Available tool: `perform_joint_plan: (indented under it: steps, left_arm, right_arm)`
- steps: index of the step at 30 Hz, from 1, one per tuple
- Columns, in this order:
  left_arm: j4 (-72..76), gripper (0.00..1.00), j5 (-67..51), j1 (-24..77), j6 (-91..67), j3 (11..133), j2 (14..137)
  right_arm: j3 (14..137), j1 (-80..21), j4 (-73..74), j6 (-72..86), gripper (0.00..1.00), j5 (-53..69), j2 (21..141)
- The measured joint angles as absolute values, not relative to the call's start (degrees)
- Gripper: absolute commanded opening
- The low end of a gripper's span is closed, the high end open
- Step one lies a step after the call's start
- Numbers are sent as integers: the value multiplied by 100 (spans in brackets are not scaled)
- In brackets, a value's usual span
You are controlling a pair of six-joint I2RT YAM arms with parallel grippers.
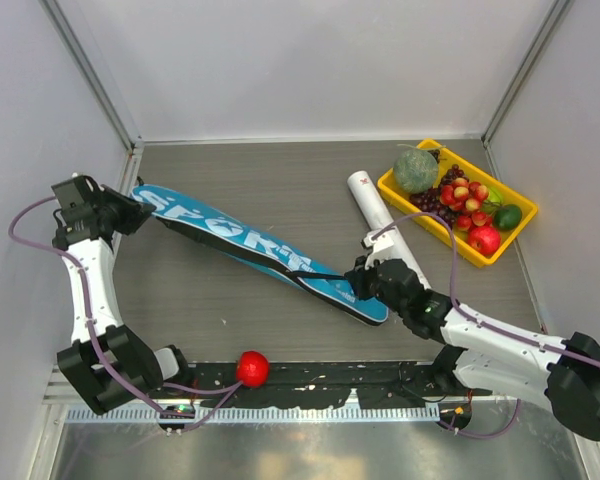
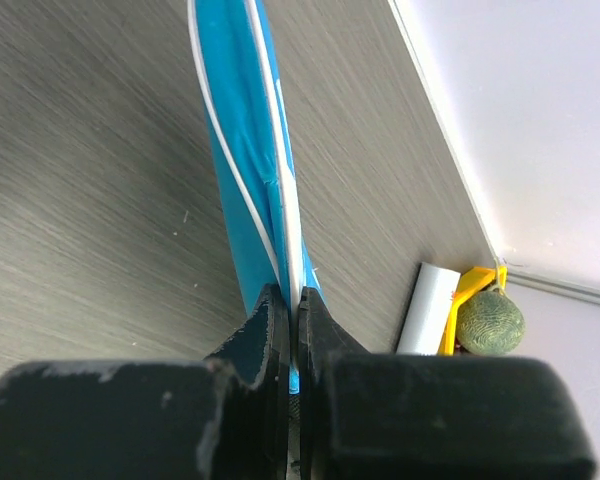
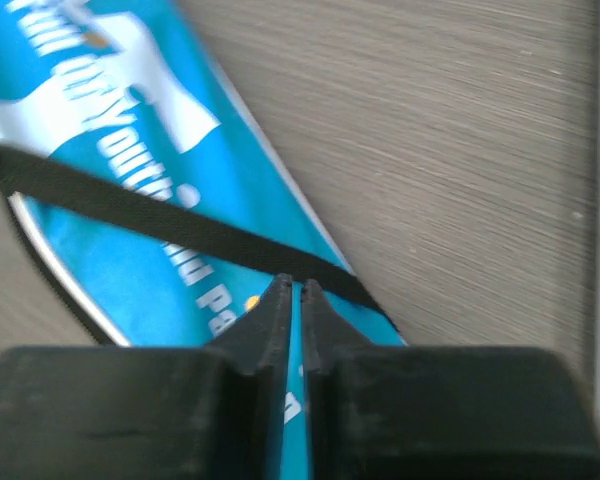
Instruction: Pack up the badminton gear
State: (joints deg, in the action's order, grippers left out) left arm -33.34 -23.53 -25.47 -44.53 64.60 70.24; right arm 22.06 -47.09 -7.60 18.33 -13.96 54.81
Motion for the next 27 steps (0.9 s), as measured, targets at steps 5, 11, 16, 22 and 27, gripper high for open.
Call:
perform_joint_plan:
  steps: [5, 11, 16, 22, 27]
  left_arm:
    - [-3236, 0, -2338, -2412, -4622, 6462, 7022]
    - [-3240, 0, -2309, -2368, -4762, 6460, 7011]
    - [-3238, 0, -2309, -2366, -4779, 6458, 7006]
    - [-3238, 0, -2307, -2362, -4779, 6438, 6989]
    - [-3247, 0, -2281, -2355, -4740, 6420, 6989]
  right_arm:
    - [2259, -4786, -1024, 1728, 47, -561, 5610]
    - [2565, -4821, -1549, 1181, 66, 237, 6239]
    - [3153, -4821, -1645, 598, 66, 698, 7236]
    - [3406, -4834, -1911, 294, 21, 582, 7787]
    - [3406, -4842, -2189, 285, 18, 154, 7791]
